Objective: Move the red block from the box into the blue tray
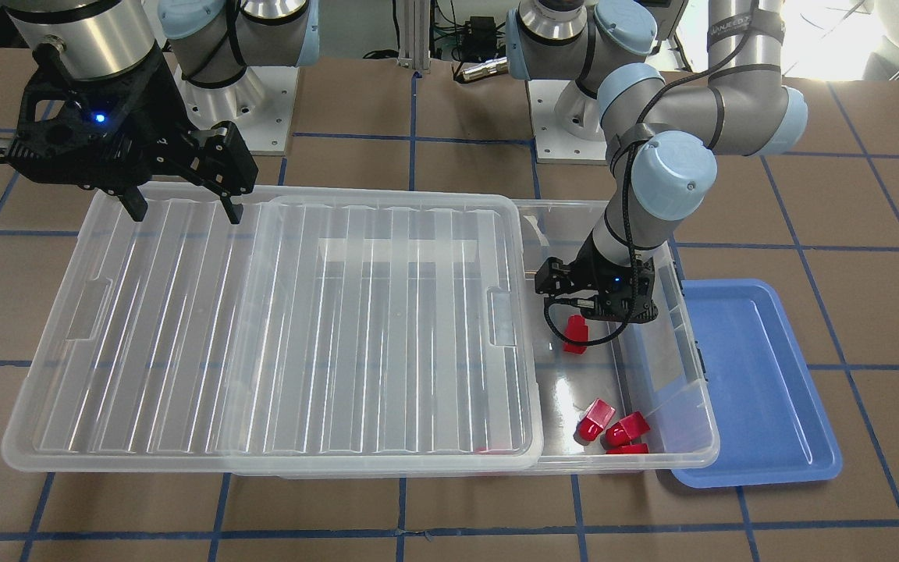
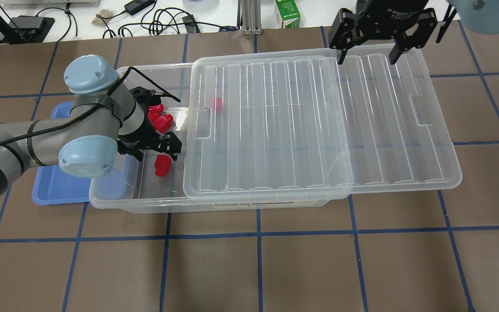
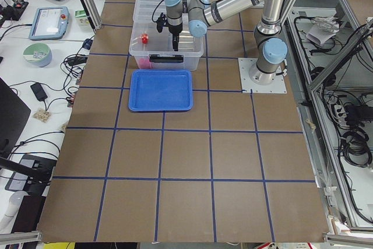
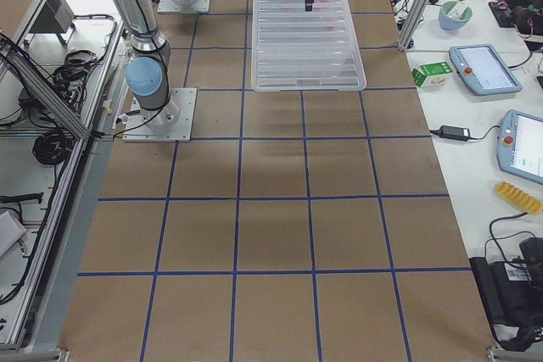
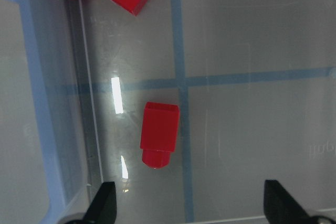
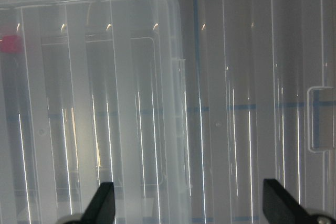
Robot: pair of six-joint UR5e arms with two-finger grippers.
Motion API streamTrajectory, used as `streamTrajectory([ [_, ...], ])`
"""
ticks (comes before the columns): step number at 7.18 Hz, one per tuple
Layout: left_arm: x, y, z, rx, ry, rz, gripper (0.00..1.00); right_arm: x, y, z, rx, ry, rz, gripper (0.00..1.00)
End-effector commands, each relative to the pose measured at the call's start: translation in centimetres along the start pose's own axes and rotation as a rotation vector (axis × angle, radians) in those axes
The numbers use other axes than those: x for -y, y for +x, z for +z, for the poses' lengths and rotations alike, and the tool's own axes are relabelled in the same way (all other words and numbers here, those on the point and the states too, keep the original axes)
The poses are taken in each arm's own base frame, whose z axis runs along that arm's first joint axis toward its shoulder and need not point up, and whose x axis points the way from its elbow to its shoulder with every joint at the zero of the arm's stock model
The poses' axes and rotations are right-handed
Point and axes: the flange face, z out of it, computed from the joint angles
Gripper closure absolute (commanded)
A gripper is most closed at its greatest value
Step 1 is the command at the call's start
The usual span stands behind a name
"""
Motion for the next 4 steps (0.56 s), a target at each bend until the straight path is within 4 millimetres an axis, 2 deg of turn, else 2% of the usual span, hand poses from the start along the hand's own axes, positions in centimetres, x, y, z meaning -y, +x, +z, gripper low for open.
streamTrajectory([
  [1, 0.3, -0.2, 2.3, -0.007, -0.042, -0.018, 0.04, -0.1, 0.0, 0.2, 0.001, -0.004, -0.009, 0.0],
  [4, 0.9, -1.2, 4.3, -0.01, -0.081, -0.08, 0.04, -0.1, 0.0, 0.2, -0.001, -0.004, -0.009, 0.0],
])
